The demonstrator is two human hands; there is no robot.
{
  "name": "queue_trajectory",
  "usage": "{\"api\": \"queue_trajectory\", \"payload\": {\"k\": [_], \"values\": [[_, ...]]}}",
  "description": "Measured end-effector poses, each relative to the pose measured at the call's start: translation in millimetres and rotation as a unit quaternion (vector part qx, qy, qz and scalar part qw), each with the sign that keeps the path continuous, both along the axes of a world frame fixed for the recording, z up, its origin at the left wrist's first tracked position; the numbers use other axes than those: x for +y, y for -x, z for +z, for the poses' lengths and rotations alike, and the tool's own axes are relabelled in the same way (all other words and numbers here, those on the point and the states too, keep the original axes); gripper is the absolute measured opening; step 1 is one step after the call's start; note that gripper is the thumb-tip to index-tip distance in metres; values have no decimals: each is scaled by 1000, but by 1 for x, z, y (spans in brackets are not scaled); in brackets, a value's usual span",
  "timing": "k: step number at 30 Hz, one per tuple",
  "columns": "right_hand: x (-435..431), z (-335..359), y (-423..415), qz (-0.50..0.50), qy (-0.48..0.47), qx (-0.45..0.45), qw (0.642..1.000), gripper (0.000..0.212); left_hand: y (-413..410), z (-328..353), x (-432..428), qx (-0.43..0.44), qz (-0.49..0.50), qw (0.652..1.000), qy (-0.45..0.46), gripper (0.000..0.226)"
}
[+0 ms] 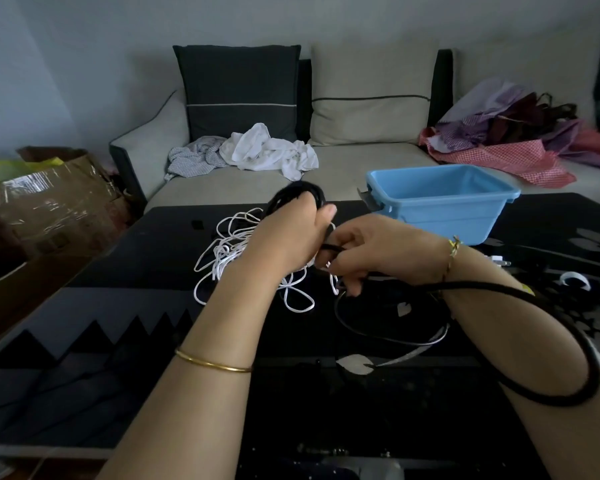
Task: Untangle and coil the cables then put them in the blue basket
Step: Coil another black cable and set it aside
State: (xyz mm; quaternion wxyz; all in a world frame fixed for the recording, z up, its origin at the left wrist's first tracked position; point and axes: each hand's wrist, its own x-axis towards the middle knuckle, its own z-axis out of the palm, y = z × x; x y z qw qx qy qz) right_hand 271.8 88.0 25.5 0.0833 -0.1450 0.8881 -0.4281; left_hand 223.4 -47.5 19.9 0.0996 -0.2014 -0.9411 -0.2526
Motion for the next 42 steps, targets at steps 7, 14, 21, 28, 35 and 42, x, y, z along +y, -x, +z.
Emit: {"api": "queue_trajectory", "payload": {"k": [7, 14, 21, 28, 35, 42], "values": [[18, 0, 7, -61, -111, 176, 976, 21, -6, 3, -1, -226, -64, 971, -36, 63], [34, -10, 20, -86, -151, 246, 953, 14, -15, 12, -5, -352, -141, 924, -46, 46], [43, -51, 31, -53, -236, 187, 952, 10, -2, 16, -28, -405, -131, 862, -276, 42], [24, -58, 33, -104, -112, 92, 984, 34, 5, 20, -30, -416, -86, 783, -455, 41], [17, -42, 31, -172, 100, 127, 972, 15, 3, 11, -23, -445, -91, 806, -378, 42], [10, -51, 27, -116, 9, 26, 993, 20, 7, 14, -28, -547, -283, 540, -574, 34]]}}
